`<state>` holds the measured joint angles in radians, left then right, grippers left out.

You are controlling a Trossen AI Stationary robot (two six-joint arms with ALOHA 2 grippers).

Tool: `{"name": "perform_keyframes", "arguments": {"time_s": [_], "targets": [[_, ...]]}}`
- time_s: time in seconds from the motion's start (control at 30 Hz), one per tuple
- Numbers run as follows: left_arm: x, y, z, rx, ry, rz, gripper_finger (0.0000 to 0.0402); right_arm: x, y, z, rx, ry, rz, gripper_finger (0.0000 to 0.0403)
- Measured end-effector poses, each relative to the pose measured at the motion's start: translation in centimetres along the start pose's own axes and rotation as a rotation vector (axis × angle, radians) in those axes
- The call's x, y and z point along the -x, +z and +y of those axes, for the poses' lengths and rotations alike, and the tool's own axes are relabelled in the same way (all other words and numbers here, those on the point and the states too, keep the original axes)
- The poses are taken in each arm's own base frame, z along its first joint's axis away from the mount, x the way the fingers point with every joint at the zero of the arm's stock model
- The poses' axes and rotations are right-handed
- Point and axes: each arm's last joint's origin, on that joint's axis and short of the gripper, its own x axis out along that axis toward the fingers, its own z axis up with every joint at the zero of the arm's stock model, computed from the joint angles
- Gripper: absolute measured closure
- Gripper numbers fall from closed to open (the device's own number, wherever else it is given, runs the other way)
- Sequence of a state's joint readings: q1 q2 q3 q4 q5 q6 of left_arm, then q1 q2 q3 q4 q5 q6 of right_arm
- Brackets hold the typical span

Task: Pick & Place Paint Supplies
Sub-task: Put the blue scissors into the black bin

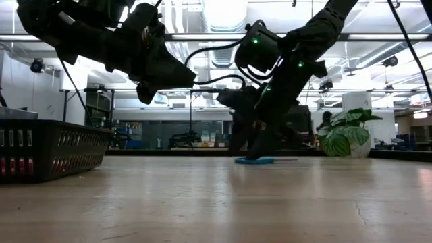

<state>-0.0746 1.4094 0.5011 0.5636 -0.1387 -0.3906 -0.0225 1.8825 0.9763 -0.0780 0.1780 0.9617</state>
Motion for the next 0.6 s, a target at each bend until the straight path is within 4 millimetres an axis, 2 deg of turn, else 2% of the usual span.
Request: {"name": "perform_keyframes", "arguments": {"time_s": [0.17, 0.3, 0.47, 0.6], "targets": [[0.0, 0.0, 0.0, 0.0, 0.0, 0.0, 0.0308, -2.0, -0.7, 1.4, 0.023, -0.002, 0.014, 0.0194], [0.0, 0.0, 0.0, 0.0, 0.0, 0.0, 0.0308, -3.1, -0.6, 3.5, 0.055, 0.03, 0.01, 0.0194], [0.0, 0.0, 0.0, 0.0, 0.002, 0.0, 0.0308, -3.4, -0.2, 6.8, 0.139, 0.111, 0.002, 0.0194], [0.0, 0.0, 0.0, 0.006, 0.007, 0.002, 0.0308, -3.7, -0.2, 8.6, 0.165, 0.144, 0.015, 0.0194]]}}
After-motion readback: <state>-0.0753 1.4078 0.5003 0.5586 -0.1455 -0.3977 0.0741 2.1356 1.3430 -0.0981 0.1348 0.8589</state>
